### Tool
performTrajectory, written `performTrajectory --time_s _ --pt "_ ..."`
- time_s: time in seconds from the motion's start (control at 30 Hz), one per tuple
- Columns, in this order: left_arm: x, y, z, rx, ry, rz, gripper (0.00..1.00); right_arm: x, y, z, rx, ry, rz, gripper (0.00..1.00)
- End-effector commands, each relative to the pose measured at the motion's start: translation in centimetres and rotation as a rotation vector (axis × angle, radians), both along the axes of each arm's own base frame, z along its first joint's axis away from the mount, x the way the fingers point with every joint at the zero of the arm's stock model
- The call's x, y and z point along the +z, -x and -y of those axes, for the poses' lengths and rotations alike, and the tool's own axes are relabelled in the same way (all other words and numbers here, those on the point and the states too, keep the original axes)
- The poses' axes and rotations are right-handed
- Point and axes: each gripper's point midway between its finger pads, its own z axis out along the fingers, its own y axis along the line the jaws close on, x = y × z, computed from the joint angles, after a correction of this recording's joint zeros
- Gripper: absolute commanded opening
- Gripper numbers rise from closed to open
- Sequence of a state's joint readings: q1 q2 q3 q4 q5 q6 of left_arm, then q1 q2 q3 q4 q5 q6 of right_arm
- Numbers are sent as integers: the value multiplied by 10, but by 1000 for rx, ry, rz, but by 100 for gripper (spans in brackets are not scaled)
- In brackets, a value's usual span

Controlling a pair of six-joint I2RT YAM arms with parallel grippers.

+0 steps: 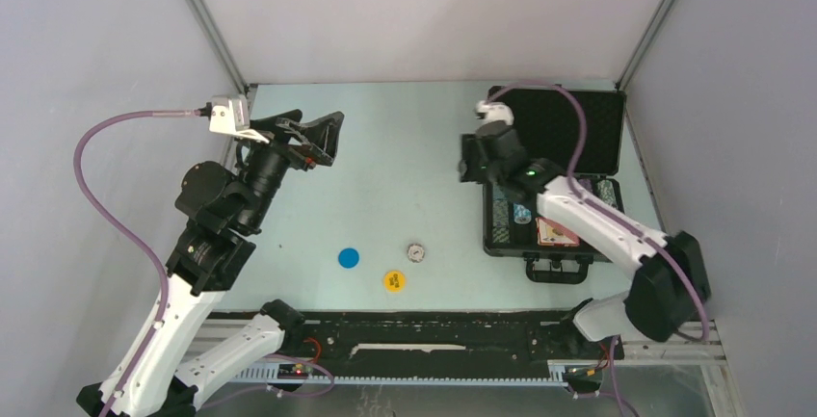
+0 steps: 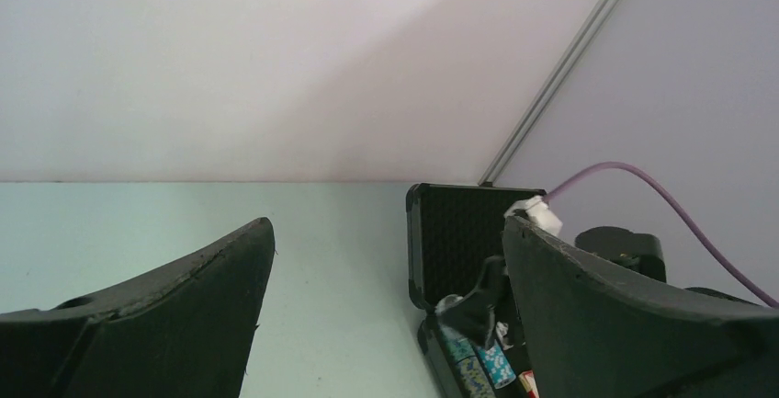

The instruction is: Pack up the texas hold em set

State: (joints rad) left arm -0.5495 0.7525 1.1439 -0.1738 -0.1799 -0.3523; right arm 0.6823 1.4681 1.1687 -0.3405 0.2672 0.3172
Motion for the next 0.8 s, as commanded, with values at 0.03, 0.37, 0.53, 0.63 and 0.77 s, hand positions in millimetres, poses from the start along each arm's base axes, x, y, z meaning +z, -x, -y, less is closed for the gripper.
performTrajectory --time_s 0.03,0.37,0.53,0.63,0.77 --pt "-3 -1 6 -23 18 -1 100 -11 7 101 -238 -2 -50 56" --pt "-5 -1 9 -34 20 -8 100 -44 15 191 -422 -13 -188 57" --pt "-5 -2 10 -33 20 -9 100 -61 8 212 -460 27 -225 59" --pt "-5 -2 10 -33 19 -9 100 -71 0 214 -447 68 -227 61" --pt "-6 -3 11 -35 18 -12 100 -80 -7 212 -440 79 -239 62"
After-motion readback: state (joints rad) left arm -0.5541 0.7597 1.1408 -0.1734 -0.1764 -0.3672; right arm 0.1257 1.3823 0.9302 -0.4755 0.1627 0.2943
